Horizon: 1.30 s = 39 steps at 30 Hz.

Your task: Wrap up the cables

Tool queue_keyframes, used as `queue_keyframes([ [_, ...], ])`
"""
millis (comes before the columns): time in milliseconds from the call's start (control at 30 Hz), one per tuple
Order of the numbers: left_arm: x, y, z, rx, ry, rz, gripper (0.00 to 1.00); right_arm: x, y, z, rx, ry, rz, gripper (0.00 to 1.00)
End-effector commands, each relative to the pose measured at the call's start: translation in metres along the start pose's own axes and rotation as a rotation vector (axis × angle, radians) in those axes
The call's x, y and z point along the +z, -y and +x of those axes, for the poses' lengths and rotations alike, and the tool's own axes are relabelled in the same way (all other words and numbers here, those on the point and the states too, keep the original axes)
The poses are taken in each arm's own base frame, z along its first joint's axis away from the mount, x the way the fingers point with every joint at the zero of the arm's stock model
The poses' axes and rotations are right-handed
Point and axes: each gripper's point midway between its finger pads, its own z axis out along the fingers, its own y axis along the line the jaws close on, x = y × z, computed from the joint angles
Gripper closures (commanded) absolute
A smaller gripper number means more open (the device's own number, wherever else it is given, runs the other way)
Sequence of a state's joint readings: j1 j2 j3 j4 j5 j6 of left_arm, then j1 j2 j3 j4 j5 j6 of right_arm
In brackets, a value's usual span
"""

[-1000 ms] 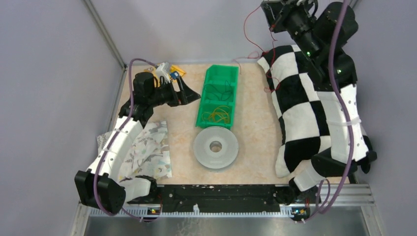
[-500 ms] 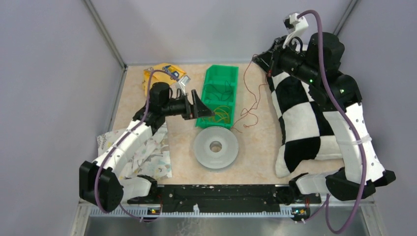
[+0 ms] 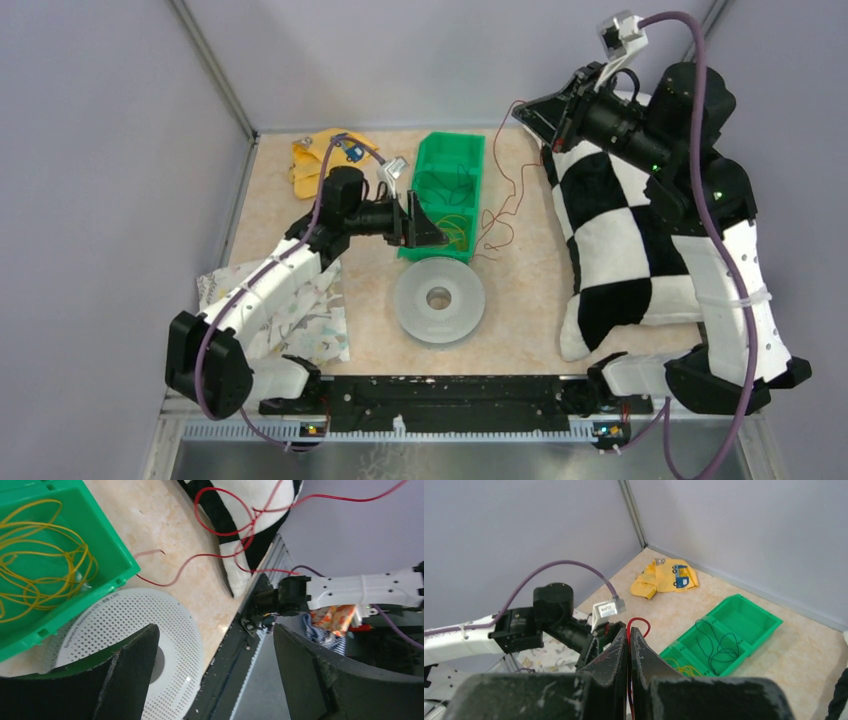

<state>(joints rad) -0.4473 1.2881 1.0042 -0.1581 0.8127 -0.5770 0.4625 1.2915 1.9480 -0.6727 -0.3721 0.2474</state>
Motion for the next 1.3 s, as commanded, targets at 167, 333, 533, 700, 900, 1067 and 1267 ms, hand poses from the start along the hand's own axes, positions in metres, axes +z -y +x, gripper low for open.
queue_keyframes([
  [167, 0.014, 0.012, -0.020, 0.410, 0.204, -0.028, 0.13, -0.015, -0.022, -0.060, 0.002, 0.147, -0.031, 1.00],
  [333, 0.009, 0.014, -0.024, 0.662, 0.352, -0.058, 0.14, -0.020, -0.021, -0.068, 0.016, 0.168, -0.003, 1.00],
  [533, 0.017, 0.024, -0.014, 0.817, 0.378, 0.008, 0.09, -0.020, -0.023, -0.070, 0.017, 0.171, -0.015, 1.00],
  [700, 0.037, 0.026, -0.001, 0.917, 0.341, 0.023, 0.09, -0.021, -0.022, -0.070, 0.024, 0.178, -0.008, 1.00],
  [900, 0.060, 0.023, -0.002, 0.924, 0.381, -0.001, 0.07, -0.023, -0.023, -0.068, 0.032, 0.174, -0.010, 1.00],
  [1067, 0.077, 0.007, -0.018, 0.885, 0.426, -0.075, 0.06, -0.021, -0.023, -0.064, 0.044, 0.162, -0.012, 1.00],
  [1267, 0.094, 0.003, -0.017, 0.880, 0.399, -0.049, 0.13, -0.027, -0.024, -0.061, 0.044, 0.166, -0.009, 1.00],
])
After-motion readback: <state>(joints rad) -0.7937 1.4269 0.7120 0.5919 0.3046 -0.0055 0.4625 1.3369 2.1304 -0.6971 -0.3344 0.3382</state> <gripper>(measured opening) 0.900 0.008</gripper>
